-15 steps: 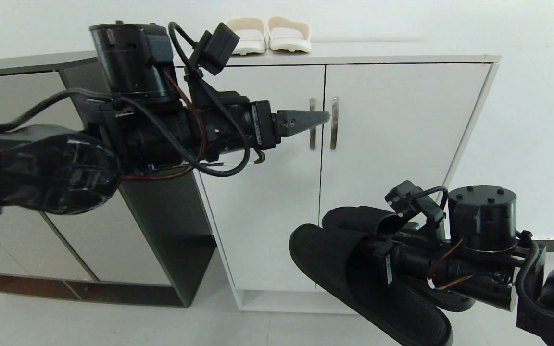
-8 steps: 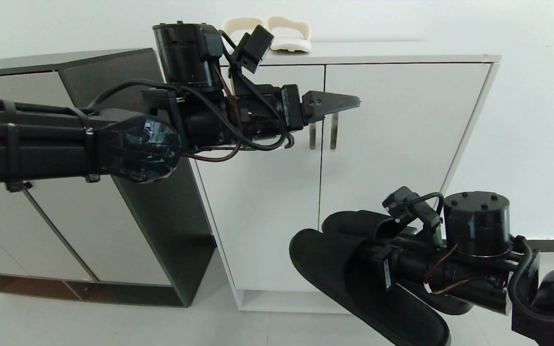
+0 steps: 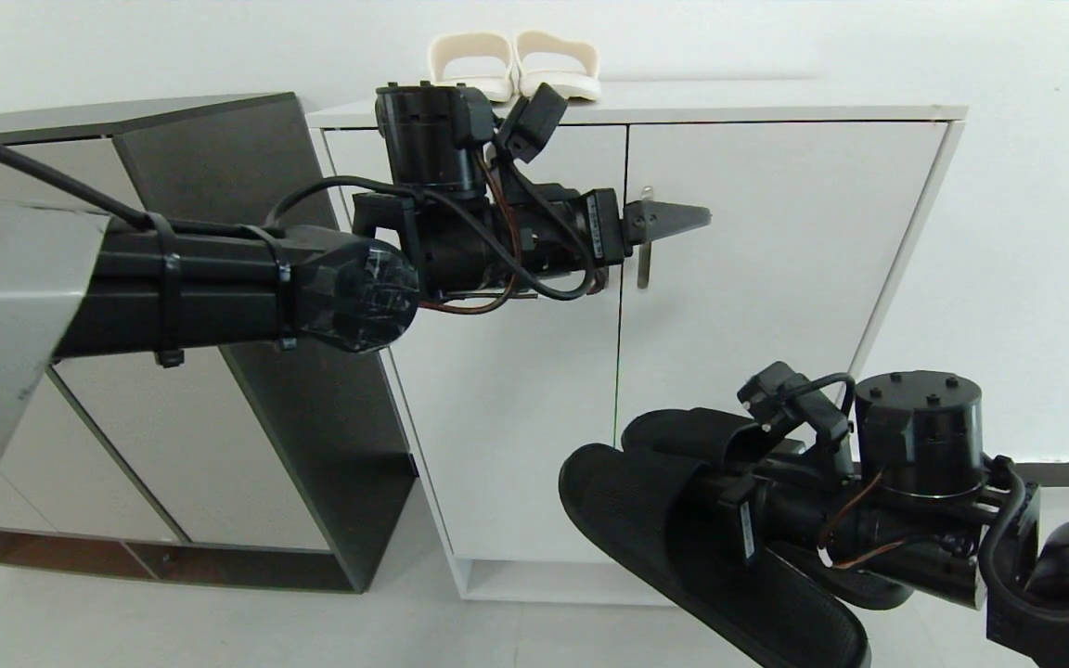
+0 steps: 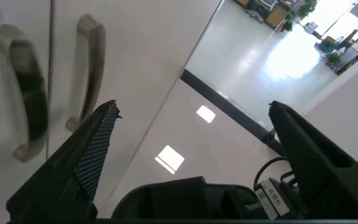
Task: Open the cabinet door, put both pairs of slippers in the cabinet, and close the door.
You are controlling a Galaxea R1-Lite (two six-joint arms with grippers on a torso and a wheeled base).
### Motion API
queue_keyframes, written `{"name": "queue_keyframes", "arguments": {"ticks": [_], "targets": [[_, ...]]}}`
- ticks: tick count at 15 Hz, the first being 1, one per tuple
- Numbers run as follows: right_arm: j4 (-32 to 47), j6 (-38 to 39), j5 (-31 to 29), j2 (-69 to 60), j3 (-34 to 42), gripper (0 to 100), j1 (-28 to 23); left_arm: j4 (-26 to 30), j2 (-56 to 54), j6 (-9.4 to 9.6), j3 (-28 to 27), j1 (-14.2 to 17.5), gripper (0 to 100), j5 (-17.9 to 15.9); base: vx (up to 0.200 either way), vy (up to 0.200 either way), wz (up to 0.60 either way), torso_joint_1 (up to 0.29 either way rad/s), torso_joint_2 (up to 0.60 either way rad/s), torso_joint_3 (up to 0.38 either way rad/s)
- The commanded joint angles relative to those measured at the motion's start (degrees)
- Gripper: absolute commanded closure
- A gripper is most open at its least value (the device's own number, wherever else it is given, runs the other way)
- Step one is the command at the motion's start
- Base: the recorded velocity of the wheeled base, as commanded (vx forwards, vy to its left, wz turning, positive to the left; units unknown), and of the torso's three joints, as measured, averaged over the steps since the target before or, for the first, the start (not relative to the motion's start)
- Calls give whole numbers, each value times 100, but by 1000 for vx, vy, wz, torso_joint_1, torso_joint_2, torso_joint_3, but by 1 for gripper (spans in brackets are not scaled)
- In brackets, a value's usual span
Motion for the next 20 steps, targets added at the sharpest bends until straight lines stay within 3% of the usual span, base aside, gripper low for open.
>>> {"name": "queue_keyframes", "arguments": {"ticks": [1,11,14,17,18,20], "targets": [[-26,2,-5,67,-2,100,2,-1,72,14,-40,59,0,-3,0,0,0,0,0,0],[-114,2,4,164,16,100,2,78,722,31,-866,121,0,252,0,0,0,0,0,0],[-114,2,-5,173,33,100,2,298,836,172,-1148,121,0,419,0,0,0,0,0,0],[-114,2,4,164,42,100,-60,438,907,198,-1323,86,0,472,0,0,0,0,0,0],[-114,2,4,164,51,100,-60,438,907,198,-1323,86,100,472,0,0,0,0,0,0],[-114,2,12,146,113,100,-60,438,863,198,-1279,59,100,472,0,0,0,0,0,0]]}}
